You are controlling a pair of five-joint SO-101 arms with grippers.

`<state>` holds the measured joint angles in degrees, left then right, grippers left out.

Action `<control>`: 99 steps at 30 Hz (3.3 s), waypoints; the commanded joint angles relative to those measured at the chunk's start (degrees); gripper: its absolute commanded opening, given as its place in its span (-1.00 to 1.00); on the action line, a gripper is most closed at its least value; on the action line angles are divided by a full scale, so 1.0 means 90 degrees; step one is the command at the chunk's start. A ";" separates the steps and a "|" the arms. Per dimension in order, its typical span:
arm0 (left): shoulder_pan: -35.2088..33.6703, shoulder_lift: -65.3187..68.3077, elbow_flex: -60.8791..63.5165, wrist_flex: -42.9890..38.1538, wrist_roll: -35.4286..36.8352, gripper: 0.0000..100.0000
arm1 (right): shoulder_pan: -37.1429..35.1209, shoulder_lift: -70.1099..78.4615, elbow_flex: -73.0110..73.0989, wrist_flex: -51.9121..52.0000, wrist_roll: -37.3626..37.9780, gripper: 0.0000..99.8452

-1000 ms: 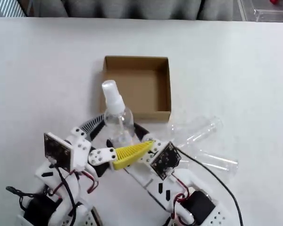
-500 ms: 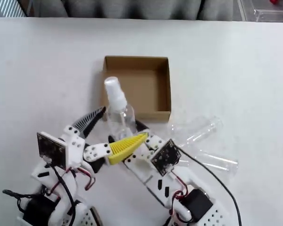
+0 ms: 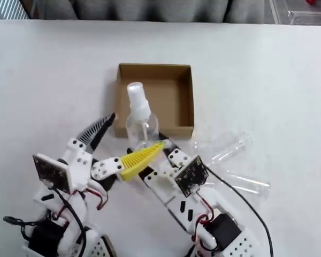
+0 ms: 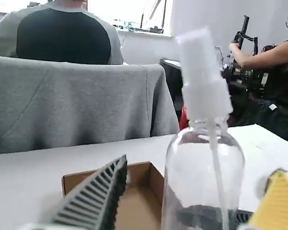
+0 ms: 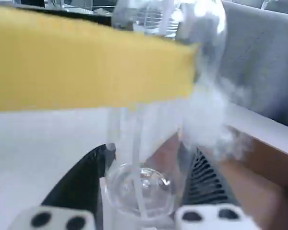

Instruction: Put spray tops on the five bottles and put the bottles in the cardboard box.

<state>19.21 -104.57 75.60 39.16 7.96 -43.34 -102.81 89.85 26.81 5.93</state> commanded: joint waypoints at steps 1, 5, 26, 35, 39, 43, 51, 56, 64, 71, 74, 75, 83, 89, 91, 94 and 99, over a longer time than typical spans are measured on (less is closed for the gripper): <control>-0.0093 -0.0034 0.0078 -0.0537 -0.0039 -0.18 | 0.0063 -0.0054 -0.0068 -0.0200 0.0049 -0.97; -0.0073 -0.0034 0.0088 -0.0567 -0.0020 -0.18 | 0.0054 -0.0054 -0.0049 -0.0366 0.0049 -0.97; 0.0347 -0.0034 0.0020 -0.0733 -0.0264 -0.65 | 0.0073 -0.0054 0.0293 -0.0825 0.0098 -0.97; 0.0347 -0.0034 0.0039 -0.0195 0.0088 -0.17 | 0.0083 -0.0063 0.0322 -0.1314 0.0098 -0.97; 0.0357 -0.0034 0.0039 -0.0186 0.0098 -0.16 | 0.0063 -0.0063 0.0332 -0.1411 0.0088 -0.97; 0.0357 -0.0034 0.0020 -0.0215 0.0107 -0.21 | 0.0063 -0.0063 0.0557 -0.1646 0.0098 -0.97; 0.0357 -0.0024 -0.0303 -0.0215 0.0059 -0.30 | 0.0054 -0.0063 0.0713 -0.1861 0.0107 -0.97; 0.0347 0.0161 -0.0410 -0.0576 0.0059 -0.30 | 0.0054 -0.0063 0.0723 -0.1861 0.0107 -0.97; 0.0396 0.1558 -0.1495 -0.0234 0.0078 -0.30 | 0.0083 -0.0063 0.0772 -0.1861 0.0107 -0.97; 0.0396 0.1607 -0.1475 -0.0234 0.0068 -0.30 | 0.0083 -0.0063 0.0772 -0.1861 0.0107 -0.97; 0.0396 0.1607 -0.1475 -0.0234 0.0078 -0.30 | 0.0083 -0.0063 0.0772 -0.1861 0.0107 -0.97; 0.0396 0.1607 -0.1475 -0.0244 0.0088 -0.30 | 0.0083 -0.0063 0.0772 -0.1861 0.0107 -0.97; 0.0513 0.1617 -0.1475 -0.0440 0.0068 -0.57 | 0.0083 -0.0063 0.0772 -0.1861 0.0107 -0.97; 0.0542 0.1617 -0.1377 -0.0488 0.0068 -0.52 | 0.0083 -0.0063 0.0772 -0.1851 0.0107 -0.97; 0.0542 0.1617 -0.1260 -0.0527 0.0068 -0.51 | 0.0083 -0.0063 0.0772 -0.1851 0.0107 -0.97; 0.0542 0.1617 -0.1211 -0.0664 0.0078 -0.52 | 0.0083 -0.0063 0.0772 -0.1851 0.0107 -0.97; 0.0542 0.1617 -0.1260 -0.0703 0.0098 -0.79 | 0.0083 -0.0063 0.0772 -0.1851 0.0107 -0.97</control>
<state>24.04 -90.59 65.67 35.03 8.57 -43.16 -102.73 95.91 11.16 6.20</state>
